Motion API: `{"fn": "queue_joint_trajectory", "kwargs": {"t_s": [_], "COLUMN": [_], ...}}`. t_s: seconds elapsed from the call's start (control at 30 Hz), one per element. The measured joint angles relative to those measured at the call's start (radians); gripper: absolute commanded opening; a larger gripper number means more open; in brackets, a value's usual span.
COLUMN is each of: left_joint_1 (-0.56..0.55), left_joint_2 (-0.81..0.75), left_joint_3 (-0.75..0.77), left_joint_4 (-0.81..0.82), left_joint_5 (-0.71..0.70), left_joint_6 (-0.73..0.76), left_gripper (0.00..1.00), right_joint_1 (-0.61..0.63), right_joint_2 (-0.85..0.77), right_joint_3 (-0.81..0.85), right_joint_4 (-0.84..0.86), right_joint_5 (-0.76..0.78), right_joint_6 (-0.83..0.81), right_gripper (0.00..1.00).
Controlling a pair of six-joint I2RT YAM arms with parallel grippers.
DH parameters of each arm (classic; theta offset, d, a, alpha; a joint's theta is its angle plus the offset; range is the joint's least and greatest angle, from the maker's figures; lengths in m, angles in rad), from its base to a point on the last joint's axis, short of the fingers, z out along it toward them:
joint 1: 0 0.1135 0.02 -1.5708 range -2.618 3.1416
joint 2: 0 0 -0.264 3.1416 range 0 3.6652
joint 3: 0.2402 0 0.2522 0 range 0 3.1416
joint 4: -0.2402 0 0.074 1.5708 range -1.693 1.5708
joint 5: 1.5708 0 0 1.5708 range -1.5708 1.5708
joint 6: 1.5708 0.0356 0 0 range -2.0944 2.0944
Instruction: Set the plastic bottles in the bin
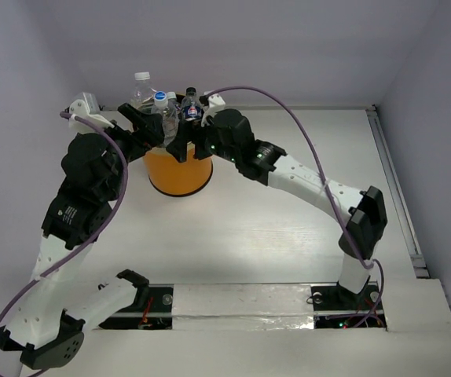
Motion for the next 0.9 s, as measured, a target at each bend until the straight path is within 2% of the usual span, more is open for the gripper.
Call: {"fn": "queue_joint_trajectory", "kwargs": {"t_s": [0.13,0.2,0.23,0.3,0.33,0.4,0.57,0.63,0.7,0.73,0.8,0.83,0.9], "left_joint_1": [0.000,0.000,0.000,0.000,0.000,0.000,0.000,0.000,0.000,0.000,0.000,0.000,0.000], "left_joint_2": [0.015,0.027,0.032,0.042,0.048,0.064,0.086,0.086,0.086,0.086,0.086,0.086,0.082], "left_joint_3": [0.048,0.069,0.079,0.097,0.108,0.135,0.183,0.193,0.205,0.214,0.235,0.249,0.267], "left_joint_4": [-0.002,-0.001,-0.001,-0.001,-0.001,-0.001,0.002,0.002,0.003,0.003,0.003,0.004,0.009], "left_joint_5": [-0.009,-0.014,-0.017,-0.022,-0.024,-0.029,-0.035,-0.035,-0.034,-0.034,-0.032,-0.032,-0.032], "left_joint_6": [0.016,0.026,0.034,0.046,0.052,0.063,0.084,0.094,0.104,0.110,0.123,0.130,0.143], "left_gripper": [0.99,0.99,0.99,0.99,0.99,0.99,0.99,0.99,0.99,0.99,0.99,0.99,0.99], "right_joint_1": [0.000,0.000,0.000,0.000,0.000,0.000,0.000,0.000,0.000,0.000,-0.001,-0.002,-0.002], "right_joint_2": [-0.112,-0.197,-0.249,-0.349,-0.411,-0.537,-0.868,-0.975,-1.061,-1.102,-1.155,-1.169,-1.188], "right_joint_3": [-0.106,-0.191,-0.239,-0.317,-0.363,-0.431,-0.515,-0.521,-0.521,-0.519,-0.512,-0.510,-0.512], "right_joint_4": [-0.014,-0.011,-0.013,-0.016,-0.015,-0.029,-0.039,-0.037,-0.034,-0.033,-0.032,-0.033,-0.038], "right_joint_5": [-0.016,-0.017,-0.014,0.004,0.027,0.082,0.320,0.428,0.539,0.598,0.724,0.779,0.874], "right_joint_6": [-0.011,-0.018,-0.023,-0.037,-0.048,-0.065,-0.125,-0.154,-0.183,-0.198,-0.221,-0.230,-0.246], "right_gripper": [1.00,0.96,0.86,0.55,0.23,0.00,0.00,0.08,0.24,0.46,0.68,0.84,0.93]}}
